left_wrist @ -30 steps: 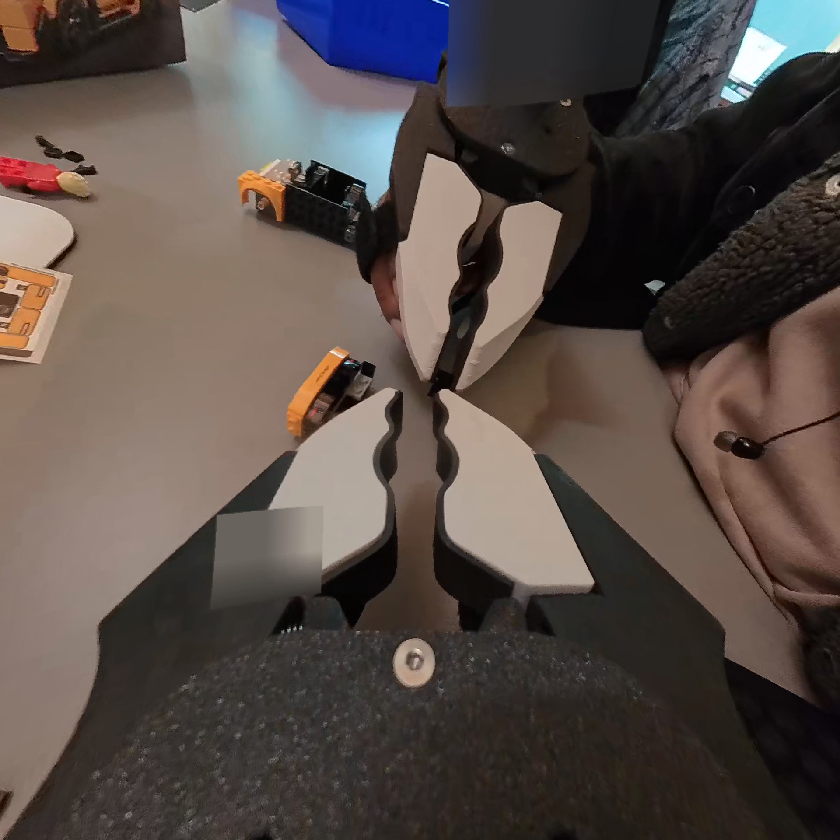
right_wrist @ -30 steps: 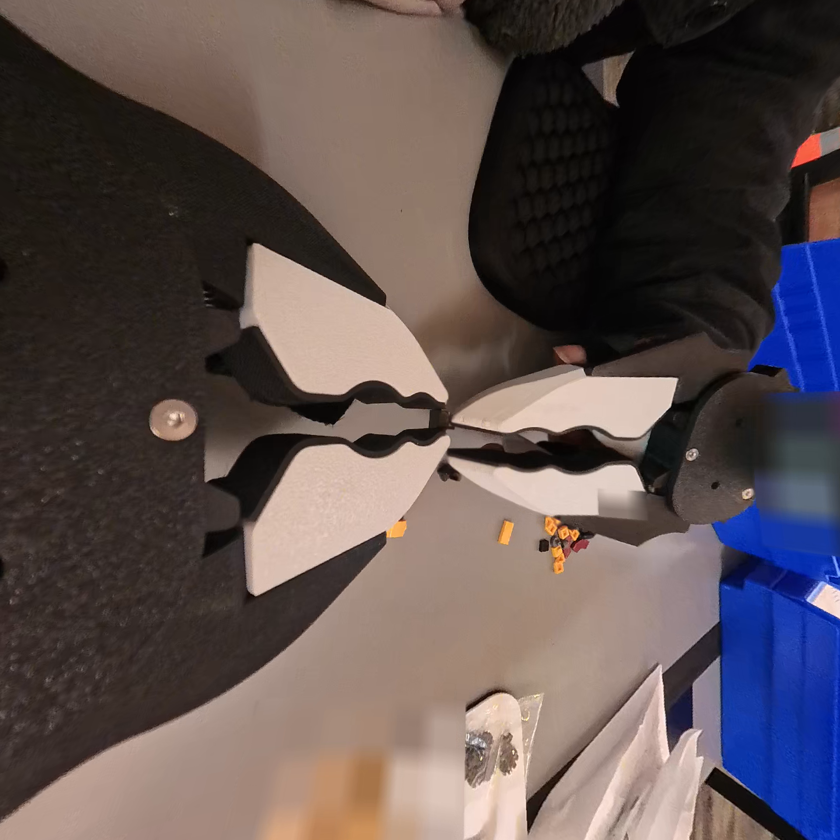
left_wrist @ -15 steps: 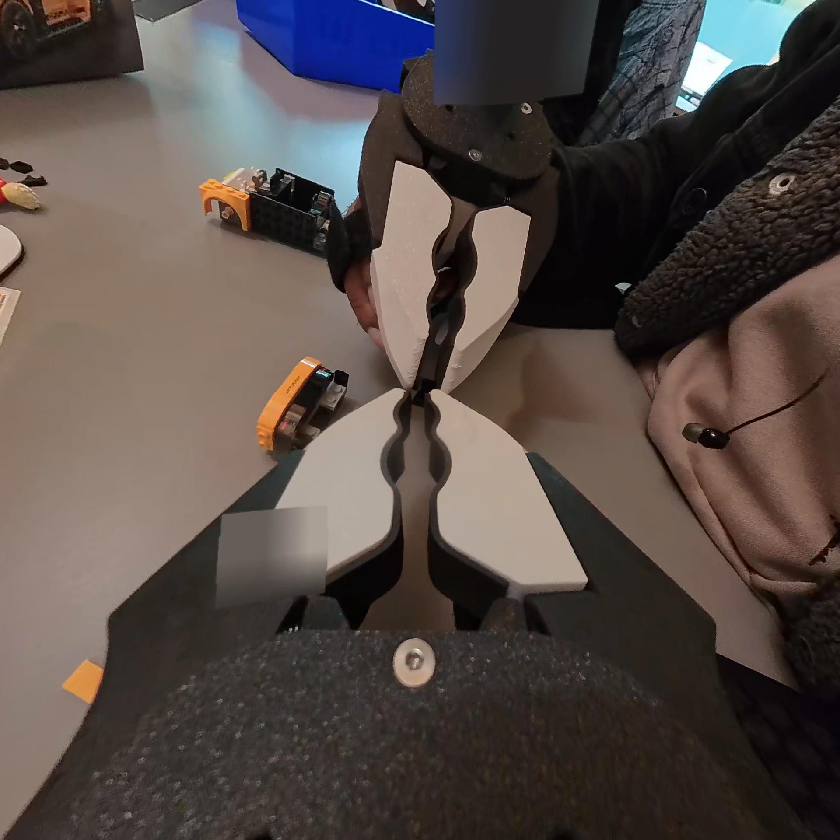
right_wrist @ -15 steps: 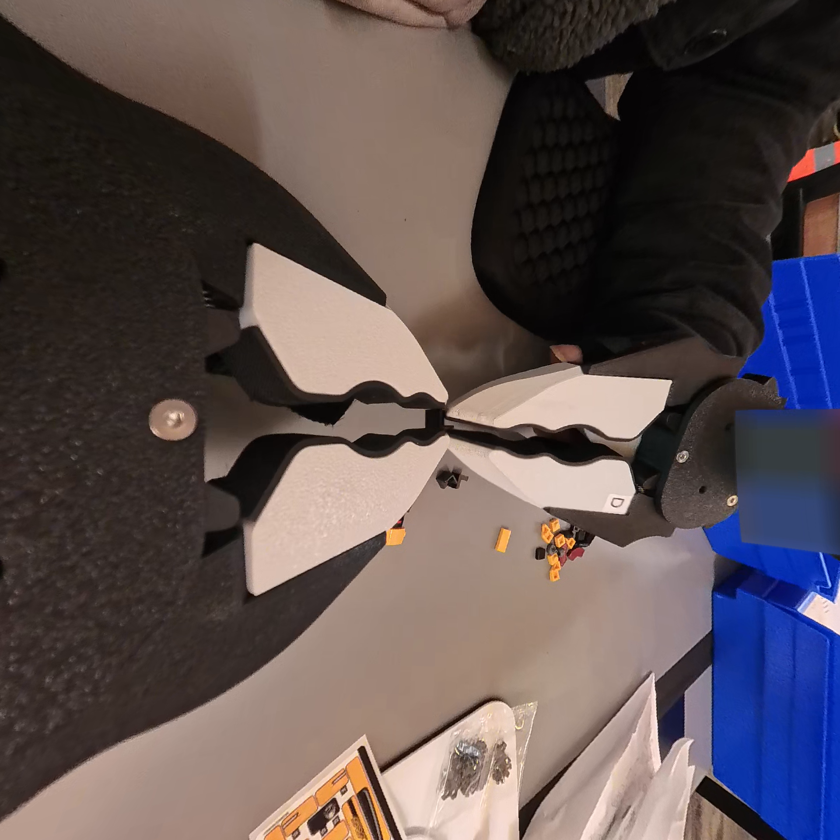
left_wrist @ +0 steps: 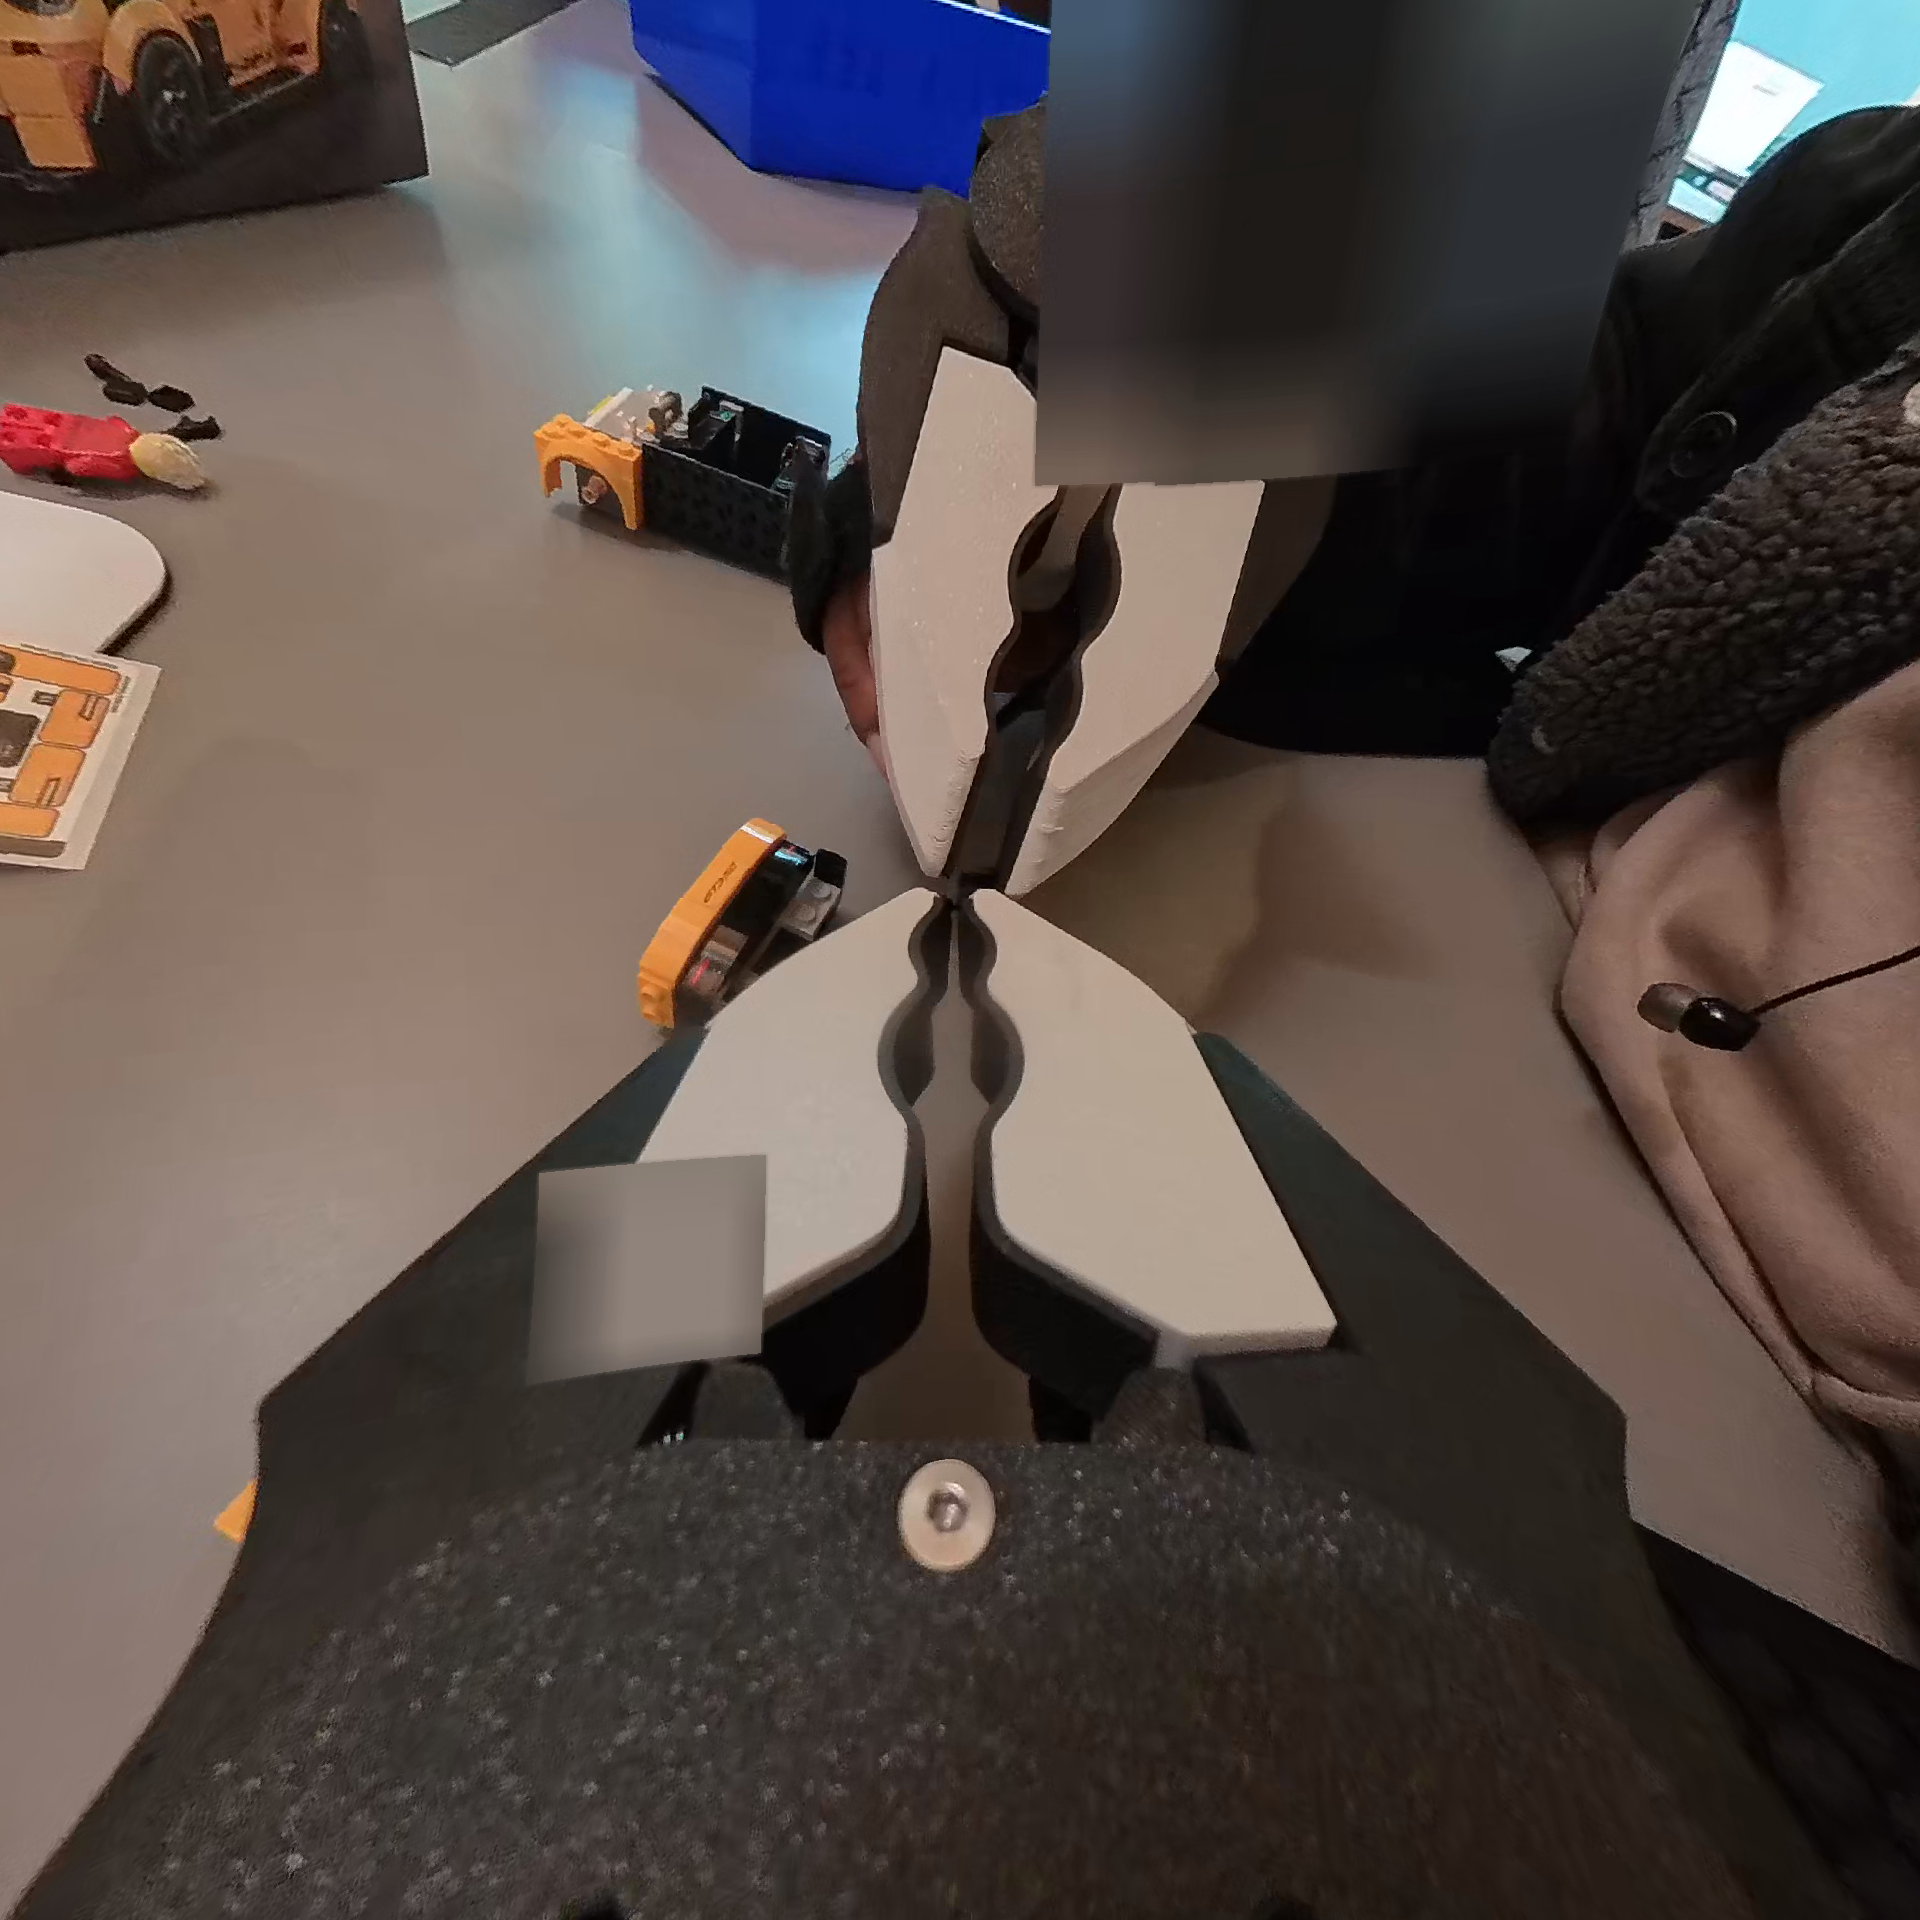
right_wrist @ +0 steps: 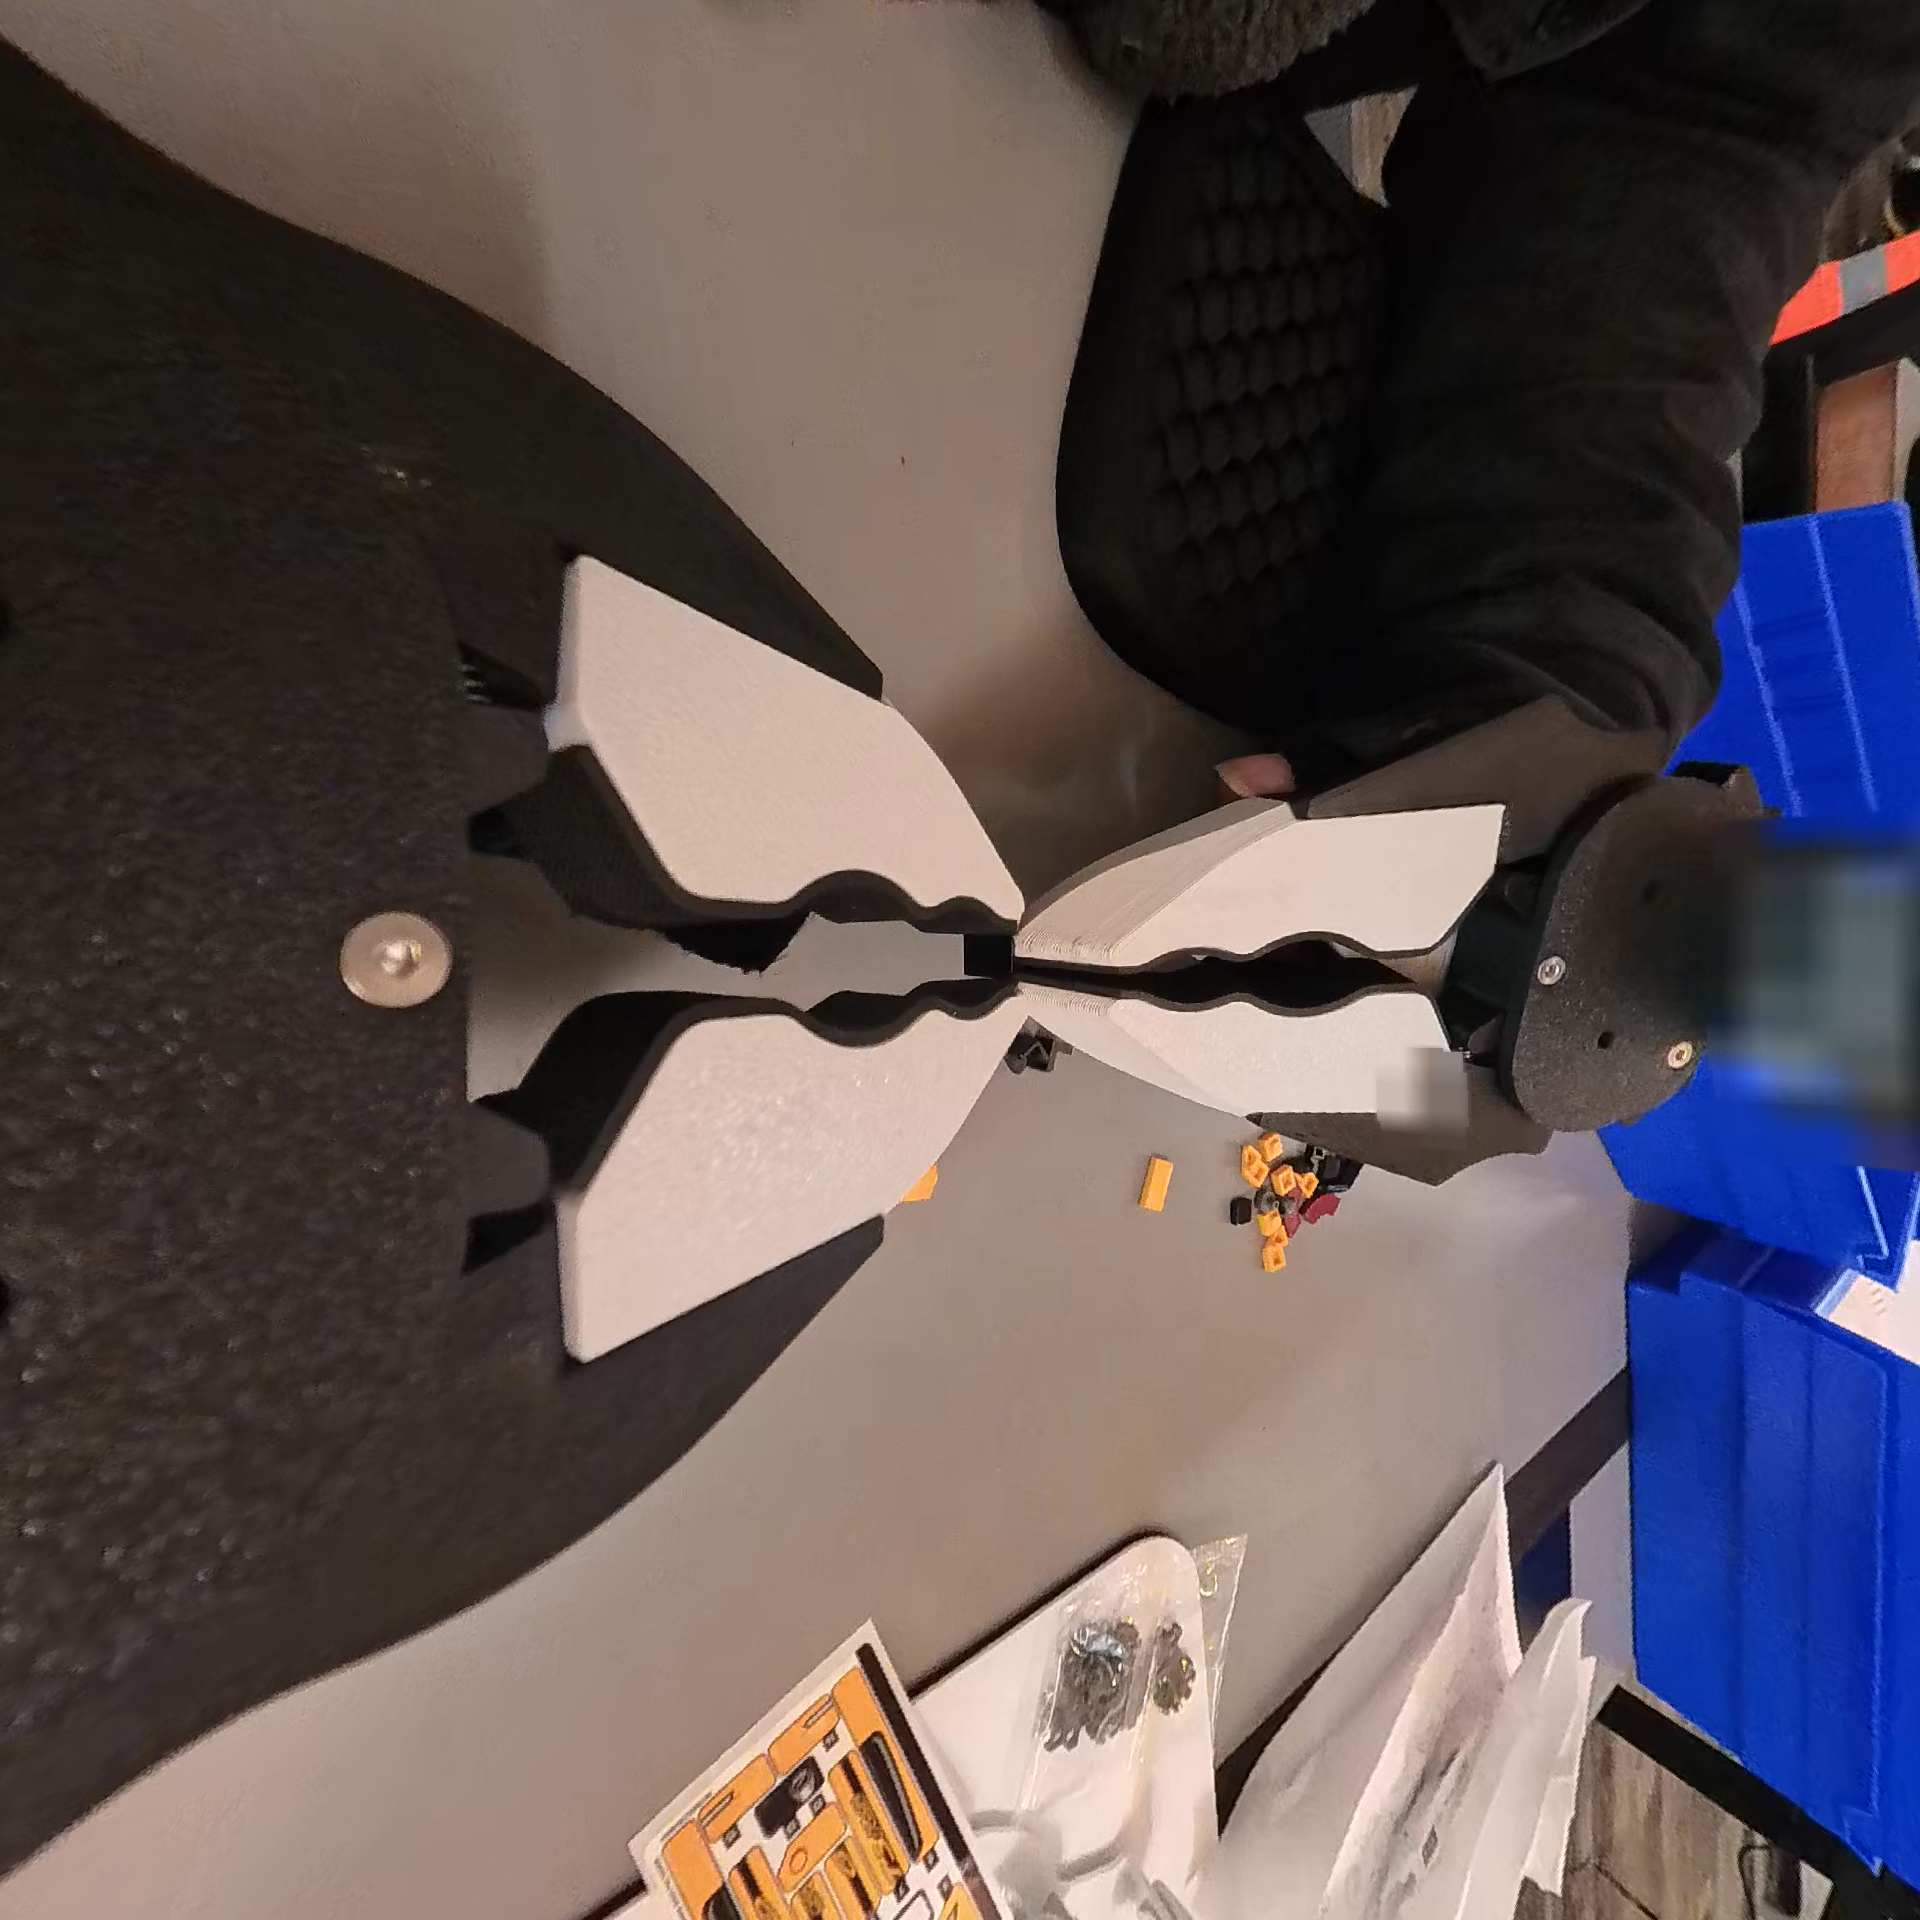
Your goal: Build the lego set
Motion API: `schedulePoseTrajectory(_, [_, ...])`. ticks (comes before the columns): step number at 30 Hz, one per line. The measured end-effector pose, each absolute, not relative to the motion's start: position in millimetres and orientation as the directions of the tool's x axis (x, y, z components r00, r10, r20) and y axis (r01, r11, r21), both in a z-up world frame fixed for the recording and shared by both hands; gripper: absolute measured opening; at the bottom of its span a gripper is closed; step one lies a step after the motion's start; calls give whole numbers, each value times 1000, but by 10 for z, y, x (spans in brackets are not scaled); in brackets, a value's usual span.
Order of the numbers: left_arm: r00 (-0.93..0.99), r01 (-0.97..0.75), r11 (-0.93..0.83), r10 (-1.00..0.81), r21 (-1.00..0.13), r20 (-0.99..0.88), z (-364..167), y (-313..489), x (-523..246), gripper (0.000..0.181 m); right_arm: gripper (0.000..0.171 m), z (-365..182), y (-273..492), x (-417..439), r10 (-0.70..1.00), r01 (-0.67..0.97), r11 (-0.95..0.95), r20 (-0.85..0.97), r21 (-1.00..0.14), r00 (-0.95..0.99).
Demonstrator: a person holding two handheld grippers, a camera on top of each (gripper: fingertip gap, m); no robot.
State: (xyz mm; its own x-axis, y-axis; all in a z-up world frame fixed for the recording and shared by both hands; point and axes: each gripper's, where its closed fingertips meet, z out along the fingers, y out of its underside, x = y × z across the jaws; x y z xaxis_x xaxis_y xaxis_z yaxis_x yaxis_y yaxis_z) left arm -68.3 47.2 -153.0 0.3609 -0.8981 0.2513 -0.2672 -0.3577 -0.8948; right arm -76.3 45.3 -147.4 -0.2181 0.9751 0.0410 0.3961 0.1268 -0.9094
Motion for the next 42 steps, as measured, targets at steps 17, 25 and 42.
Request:
schedulePoseTrajectory(17, [457,-269,-313,-874,-911,165,-1526,602,-720,1,9,-1484,621,-773,993,411,51,1,-910,-121])
schedulePoseTrajectory(25, [480,-295,-268,-872,-917,101,-1518,624,-725,1,2,-1483,637,-770,994,421,11,-36,-907,-104])
schedulePoseTrajectory(42, [437,-598,-206,-894,-774,-100,-2039,807,-868,45,1,-1830,723,-779,986,612,149,70,-777,-151])
